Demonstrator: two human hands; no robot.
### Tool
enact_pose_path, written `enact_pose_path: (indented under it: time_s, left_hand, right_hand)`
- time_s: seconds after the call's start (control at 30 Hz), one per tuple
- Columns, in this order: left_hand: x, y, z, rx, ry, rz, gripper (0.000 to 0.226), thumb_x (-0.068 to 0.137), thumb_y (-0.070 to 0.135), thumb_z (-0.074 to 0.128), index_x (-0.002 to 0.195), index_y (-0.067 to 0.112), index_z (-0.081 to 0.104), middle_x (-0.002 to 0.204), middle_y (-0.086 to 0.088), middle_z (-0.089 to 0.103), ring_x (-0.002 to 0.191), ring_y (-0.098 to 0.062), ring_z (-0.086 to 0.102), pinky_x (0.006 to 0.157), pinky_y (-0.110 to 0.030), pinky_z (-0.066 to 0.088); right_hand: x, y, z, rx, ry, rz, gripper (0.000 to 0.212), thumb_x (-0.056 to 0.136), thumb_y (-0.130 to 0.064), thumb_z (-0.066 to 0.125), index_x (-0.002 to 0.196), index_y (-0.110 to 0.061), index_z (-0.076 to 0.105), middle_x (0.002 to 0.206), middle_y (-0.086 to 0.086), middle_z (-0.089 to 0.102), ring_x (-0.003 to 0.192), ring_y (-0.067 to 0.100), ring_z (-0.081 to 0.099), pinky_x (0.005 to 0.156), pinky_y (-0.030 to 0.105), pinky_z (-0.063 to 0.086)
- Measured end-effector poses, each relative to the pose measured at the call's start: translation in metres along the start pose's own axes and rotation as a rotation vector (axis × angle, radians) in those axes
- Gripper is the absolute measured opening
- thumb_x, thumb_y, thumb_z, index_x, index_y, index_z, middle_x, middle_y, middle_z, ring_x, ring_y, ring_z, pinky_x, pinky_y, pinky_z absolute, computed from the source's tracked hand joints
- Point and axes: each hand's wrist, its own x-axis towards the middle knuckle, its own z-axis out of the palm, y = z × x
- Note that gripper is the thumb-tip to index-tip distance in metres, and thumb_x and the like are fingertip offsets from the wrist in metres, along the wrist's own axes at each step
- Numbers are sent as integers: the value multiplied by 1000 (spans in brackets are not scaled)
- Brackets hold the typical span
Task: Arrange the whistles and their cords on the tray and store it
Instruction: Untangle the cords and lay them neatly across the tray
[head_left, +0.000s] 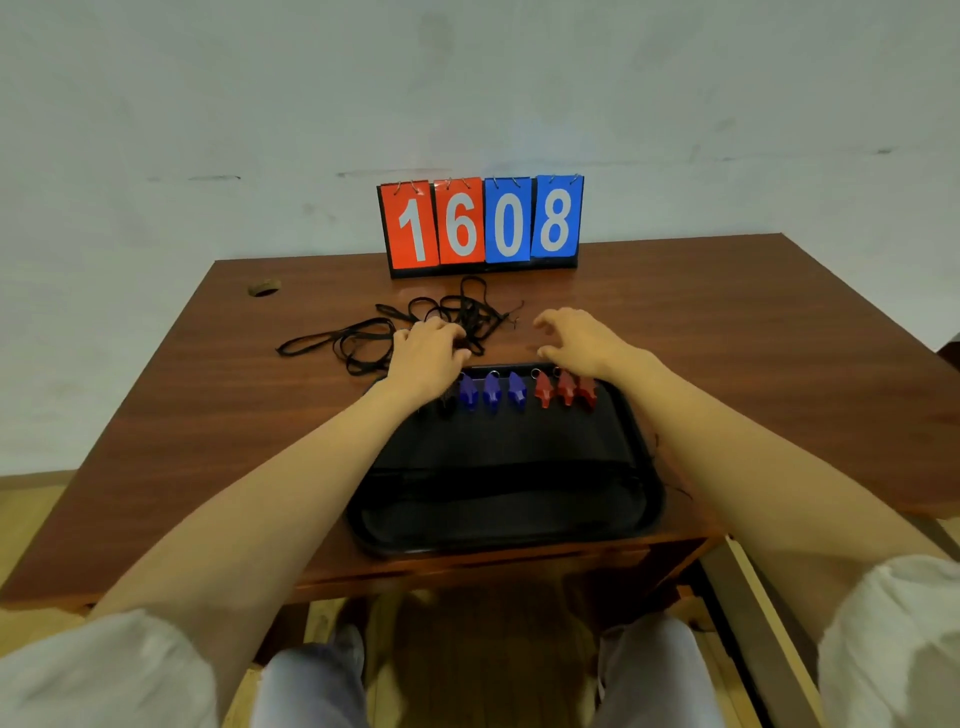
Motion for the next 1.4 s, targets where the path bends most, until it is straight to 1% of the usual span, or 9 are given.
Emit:
enact_pose_path:
  time_s: [0.23,0.53,0.7,0.9,1.03,1.1,1.2,1.3,1.4]
  left_hand:
    - [65,-15,13,-46,-130,5,40,93,32,52,130,18,51,134,-8,47,123,-29,43,99,-46,40]
    - [108,-37,54,133,-265,207,52,95,27,51,143,17,36,147,-6,36,133,-28,35,104,-42,33]
    - [106,-45,62,79,-300,174,46,98,24,45,143,16,36,148,-4,35,131,-26,39,102,-41,37]
    - [102,-47,56,172,-308,63,42,100,24,39,140,12,39,144,-10,38,131,-32,36,106,-45,32]
    - [98,-35,42,250,-294,28,42,101,31,34,135,7,42,146,-16,29,136,-34,22,110,-46,25]
    - [97,-20,28,198,-186,53,43,100,32,37,136,8,40,143,-16,31,132,-34,26,105,-45,30]
    - [100,8,0,-40,-4,40,51,95,32,49,138,8,36,140,-15,34,126,-32,35,100,-43,38]
    - [105,35,-31,-369,15,35,54,93,27,55,140,9,35,139,-13,38,125,-29,43,103,-39,39]
    - [101,54,-60,-503,85,74,35,95,20,51,127,6,50,110,-8,57,94,-18,54,79,-25,41]
  right_hand:
    - [82,-4,14,-22,-61,68,47,93,-29,55,136,-13,43,136,12,45,126,30,42,104,42,40]
    - [154,-4,55,14,-93,131,42,96,-27,50,133,-9,43,132,17,45,120,35,46,96,42,43]
    - [154,11,69,0,-5,168,25,97,-16,48,118,-3,49,122,18,50,109,35,51,83,39,44]
    - [135,26,49,-53,51,229,28,94,2,38,121,-3,46,123,19,50,109,37,49,79,42,42]
    - [119,20,21,49,235,169,19,101,-16,36,110,-6,49,106,15,59,82,27,49,65,34,37]
    - [113,11,1,116,272,88,18,99,-20,42,105,-11,56,104,8,63,83,23,56,66,32,42]
    - [100,-9,-31,169,258,-63,18,97,-19,49,105,-14,63,108,2,64,97,16,59,82,26,46]
    - [83,-30,-60,169,303,-189,21,97,-16,49,111,-13,65,111,1,64,99,13,55,86,21,40]
    - [65,-44,-89,185,407,-280,20,96,-14,50,109,-14,65,108,1,66,94,9,52,85,23,42]
